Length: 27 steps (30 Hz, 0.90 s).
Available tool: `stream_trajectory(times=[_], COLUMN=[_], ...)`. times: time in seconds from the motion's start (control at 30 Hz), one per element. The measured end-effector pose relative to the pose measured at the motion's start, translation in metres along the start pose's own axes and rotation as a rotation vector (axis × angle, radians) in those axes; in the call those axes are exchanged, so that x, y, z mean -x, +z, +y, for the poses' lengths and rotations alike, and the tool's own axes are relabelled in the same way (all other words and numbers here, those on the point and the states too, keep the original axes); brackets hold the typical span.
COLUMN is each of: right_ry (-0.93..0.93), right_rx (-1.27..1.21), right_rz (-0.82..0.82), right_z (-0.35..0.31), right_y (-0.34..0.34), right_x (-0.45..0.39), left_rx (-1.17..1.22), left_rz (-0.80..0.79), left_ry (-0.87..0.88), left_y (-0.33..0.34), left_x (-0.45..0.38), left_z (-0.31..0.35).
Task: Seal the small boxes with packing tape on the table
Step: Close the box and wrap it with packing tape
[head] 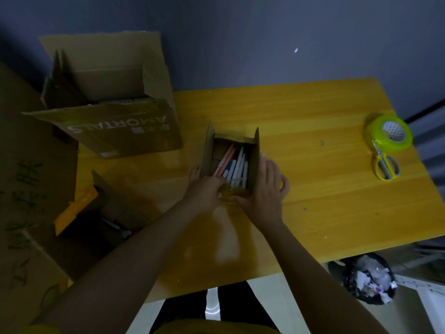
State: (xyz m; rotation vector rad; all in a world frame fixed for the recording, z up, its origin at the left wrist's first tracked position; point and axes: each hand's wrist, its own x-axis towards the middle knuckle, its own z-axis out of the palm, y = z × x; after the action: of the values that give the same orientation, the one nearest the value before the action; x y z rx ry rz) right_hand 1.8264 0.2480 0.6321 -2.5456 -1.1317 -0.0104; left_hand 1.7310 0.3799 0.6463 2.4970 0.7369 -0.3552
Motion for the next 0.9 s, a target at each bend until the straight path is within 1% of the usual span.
stream_trajectory(times=[0.2,0.3,0.43,0.53,0.6,0.73,0.9], right_ry=[-0.246,-0.212,-0.270,-0.291,-0.310,-0.267,-0.241], right_rx=[0.162,0.102,0.060,0.070,0.144,0.202,0.168], right_rz=[-0.023,-0.140,-0.229,-0.208,-0.202,-0.164,-0.155], right_z=[0.010,0.011,0.018,0.019,0.013,0.011,0.018], right_y=[-0.003,-0.005,-0.005,-0.002,-0.001,0.003,0.009], right_x=[-0.017,-0.023,-0.024,-0.022,-0.020,-0.015,-0.013], left_rx=[0.078,0.056,0.019,-0.004,-0.032,-0.058,-0.173], left_rz=[-0.049,-0.016,0.044,0.054,0.077,0.170,0.120], left_ry=[0.001,-0.018,-0.045,-0.052,-0.039,0.029,-0.021], left_y=[-0.003,-0.001,0.006,0.007,0.008,0.011,0.008], left_x=[-0.003,-0.003,-0.005,-0.005,-0.003,0.001,-0.003], left_z=[-0.004,-0.001,0.001,0.003,0.004,0.006,0.008])
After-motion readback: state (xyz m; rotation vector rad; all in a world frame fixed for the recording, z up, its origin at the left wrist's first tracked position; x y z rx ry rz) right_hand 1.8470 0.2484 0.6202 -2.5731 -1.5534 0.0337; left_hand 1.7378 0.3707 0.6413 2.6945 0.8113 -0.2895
